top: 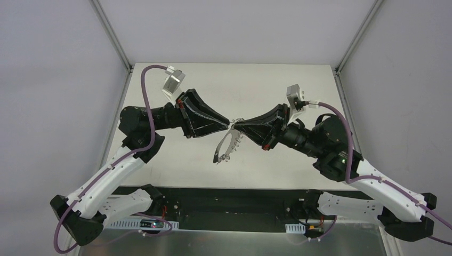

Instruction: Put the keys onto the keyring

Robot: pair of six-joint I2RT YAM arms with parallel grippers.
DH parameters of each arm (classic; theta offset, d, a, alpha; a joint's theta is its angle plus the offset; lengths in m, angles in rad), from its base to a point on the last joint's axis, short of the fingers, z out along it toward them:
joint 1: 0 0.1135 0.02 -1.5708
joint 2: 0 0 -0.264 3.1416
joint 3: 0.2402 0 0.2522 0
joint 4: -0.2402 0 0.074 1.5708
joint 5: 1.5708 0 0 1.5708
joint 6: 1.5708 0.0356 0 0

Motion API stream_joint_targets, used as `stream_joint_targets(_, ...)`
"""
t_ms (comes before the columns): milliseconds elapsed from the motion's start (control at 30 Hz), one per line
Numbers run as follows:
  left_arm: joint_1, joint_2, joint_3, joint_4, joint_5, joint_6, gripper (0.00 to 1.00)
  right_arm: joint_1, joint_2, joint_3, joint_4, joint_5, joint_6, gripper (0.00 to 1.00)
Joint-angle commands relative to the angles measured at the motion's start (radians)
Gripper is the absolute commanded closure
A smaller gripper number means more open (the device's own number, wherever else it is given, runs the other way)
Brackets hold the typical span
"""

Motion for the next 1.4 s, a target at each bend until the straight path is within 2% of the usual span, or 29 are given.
stream_joint_targets(0, -0.002, -0.009, -0.013, 0.047, 0.024, -0.003, 0.74, 0.004, -0.021, 0.005, 0.096, 0.005, 0.016, 1.0)
stream_joint_targets(467, -0.002, -0.106, -0.016, -0.127, -0.035, 0.151, 0.64, 0.004, -0.037, 0.003, 0.073, -0.02, 0.025, 1.0)
stream_joint_targets(1367, -0.002, -0.059, -0.019, -0.043, 0.001, 0.06, 0.66, 0.005, 0.007, 0.046, 0.094, -0.047, 0.024, 1.0)
